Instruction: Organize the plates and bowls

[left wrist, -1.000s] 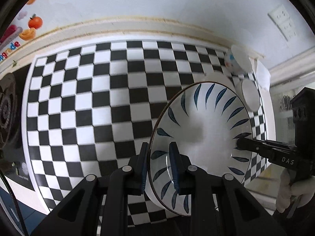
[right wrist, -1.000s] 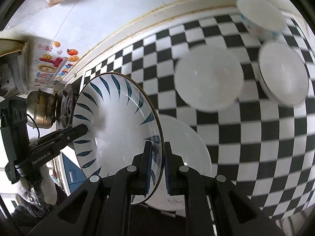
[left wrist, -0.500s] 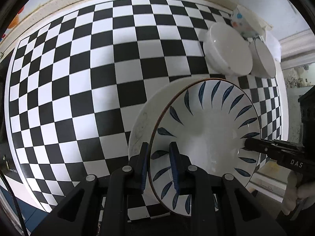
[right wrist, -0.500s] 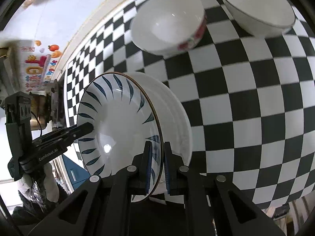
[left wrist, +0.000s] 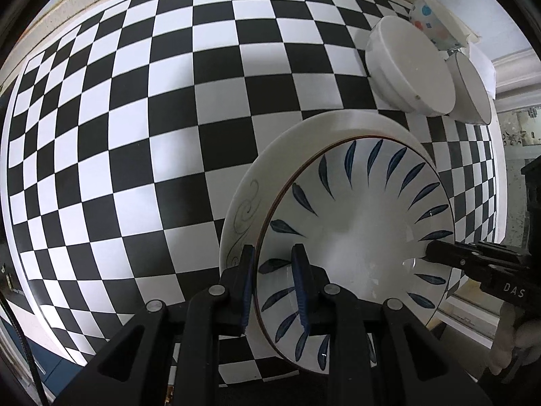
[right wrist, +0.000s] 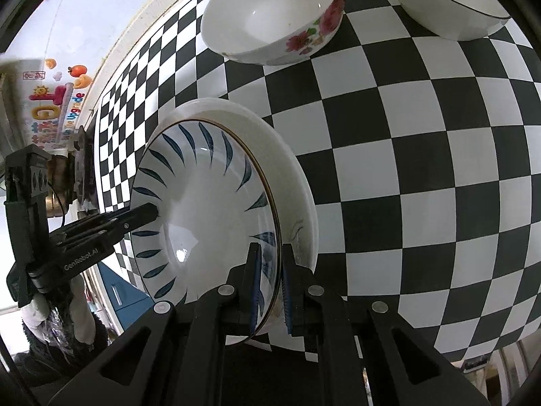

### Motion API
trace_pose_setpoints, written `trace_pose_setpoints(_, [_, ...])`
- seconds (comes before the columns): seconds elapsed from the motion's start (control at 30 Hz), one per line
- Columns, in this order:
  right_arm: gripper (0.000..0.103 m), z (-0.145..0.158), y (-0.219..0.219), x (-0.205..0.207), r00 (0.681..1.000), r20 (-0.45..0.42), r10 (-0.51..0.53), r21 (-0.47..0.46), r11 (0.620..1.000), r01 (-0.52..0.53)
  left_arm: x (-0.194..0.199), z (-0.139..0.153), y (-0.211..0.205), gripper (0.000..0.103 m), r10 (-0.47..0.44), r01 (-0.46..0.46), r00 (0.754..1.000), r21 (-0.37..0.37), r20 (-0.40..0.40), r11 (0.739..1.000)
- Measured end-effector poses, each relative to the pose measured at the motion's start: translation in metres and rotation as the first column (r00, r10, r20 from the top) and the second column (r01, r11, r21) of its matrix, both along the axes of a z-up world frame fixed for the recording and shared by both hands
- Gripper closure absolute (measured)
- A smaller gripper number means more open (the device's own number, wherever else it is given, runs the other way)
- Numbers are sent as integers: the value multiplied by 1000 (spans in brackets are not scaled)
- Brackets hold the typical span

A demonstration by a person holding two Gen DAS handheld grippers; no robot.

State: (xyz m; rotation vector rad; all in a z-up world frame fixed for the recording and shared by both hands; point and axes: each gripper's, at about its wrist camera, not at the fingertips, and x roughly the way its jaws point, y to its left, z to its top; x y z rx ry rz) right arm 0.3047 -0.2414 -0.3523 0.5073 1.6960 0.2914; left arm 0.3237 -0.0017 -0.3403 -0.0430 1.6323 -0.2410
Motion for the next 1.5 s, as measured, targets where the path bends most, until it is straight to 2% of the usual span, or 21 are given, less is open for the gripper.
trace_pose_setpoints(0.6, [89, -4, 5, 2, 1000, 8, -3, -52, 999, 4, 1, -2, -2, 82, 2, -2, 1000, 22, -12, 1000])
trace_pose_setpoints(1.07, [88, 7, 19, 8, 999, 17, 51, -171, 984, -48, -6, 2, -10, 82, -9, 9, 1000, 86, 0, 996])
trace_pose_setpoints(1.3, [87, 10, 21, 10, 998, 25, 55, -206, 977, -48, -8, 15, -15, 82, 12, -12, 1000, 94, 7, 996])
trace_pose_setpoints(1.5, [81, 28, 19, 12, 997, 63, 41, -212, 977, -26, -12, 30, -13, 82, 23, -26, 999, 91, 26, 996])
